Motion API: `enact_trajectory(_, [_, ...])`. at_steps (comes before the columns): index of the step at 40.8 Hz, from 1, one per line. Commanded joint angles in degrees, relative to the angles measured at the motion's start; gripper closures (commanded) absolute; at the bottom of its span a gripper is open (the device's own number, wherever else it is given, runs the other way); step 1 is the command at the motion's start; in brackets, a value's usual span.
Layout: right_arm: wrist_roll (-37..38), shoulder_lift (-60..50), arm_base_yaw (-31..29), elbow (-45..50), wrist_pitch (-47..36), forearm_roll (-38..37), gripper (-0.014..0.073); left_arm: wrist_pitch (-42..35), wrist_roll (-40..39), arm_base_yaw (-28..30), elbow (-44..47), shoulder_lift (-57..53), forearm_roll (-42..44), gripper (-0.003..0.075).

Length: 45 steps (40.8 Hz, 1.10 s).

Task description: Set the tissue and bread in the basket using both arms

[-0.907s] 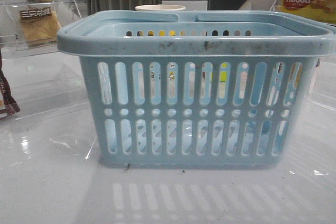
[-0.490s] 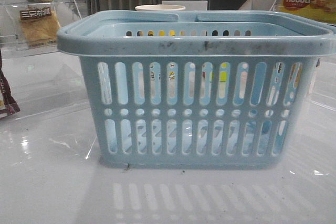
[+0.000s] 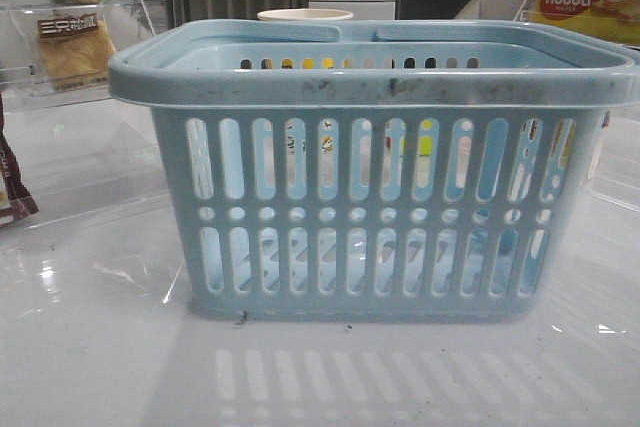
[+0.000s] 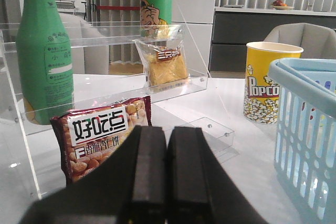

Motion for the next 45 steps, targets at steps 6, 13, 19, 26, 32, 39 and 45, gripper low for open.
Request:
enact_trajectory(6, [0.0, -1.1, -0.3, -0.9, -7.8, -0.1, 0.0540, -8.8, -0.1, -0.2, -0.4, -1.0, -0.3, 0.0627])
enact_trajectory(13, [0.0, -1.1, -0.3, -7.4, -3.7, -0.4, 0.0540, -8.7, -0.1, -0.2, -7.6, -1.0, -0.3, 0.0627])
enact_trajectory(19, [0.0, -1.0, -0.3, -16.2, 3.9, -0.4, 0.0540, -6.7, -0.1, -0.2, -16.5, -0.1, -0.3, 0.0627])
enact_trajectory(26, [0.0, 2.5, -0.3, -26.4, 10.5, -0.8, 0.0540, 2.0, -0.1, -0.2, -28.5, 4.3, 0.5, 0.0627])
enact_trajectory(32, [0.0, 9.0, -0.3, -33.2, 17.2, -2.5, 0.0540, 9.6, -0.1, -0.2, -37.0, 10.6, 0.9, 0.0627])
enact_trajectory(39, [0.0, 18.3, -0.3, -39.2, 27.0, -5.2, 0.0540, 18.4, -0.1, -0.2, -42.3, 18.5, 0.9, 0.0627])
enact_trajectory(45, [0.0, 25.4, -0.3, -39.5, 31.2, -5.6, 0.0540, 21.3, -0.1, -0.2, -41.6, 23.4, 0.9, 0.0627])
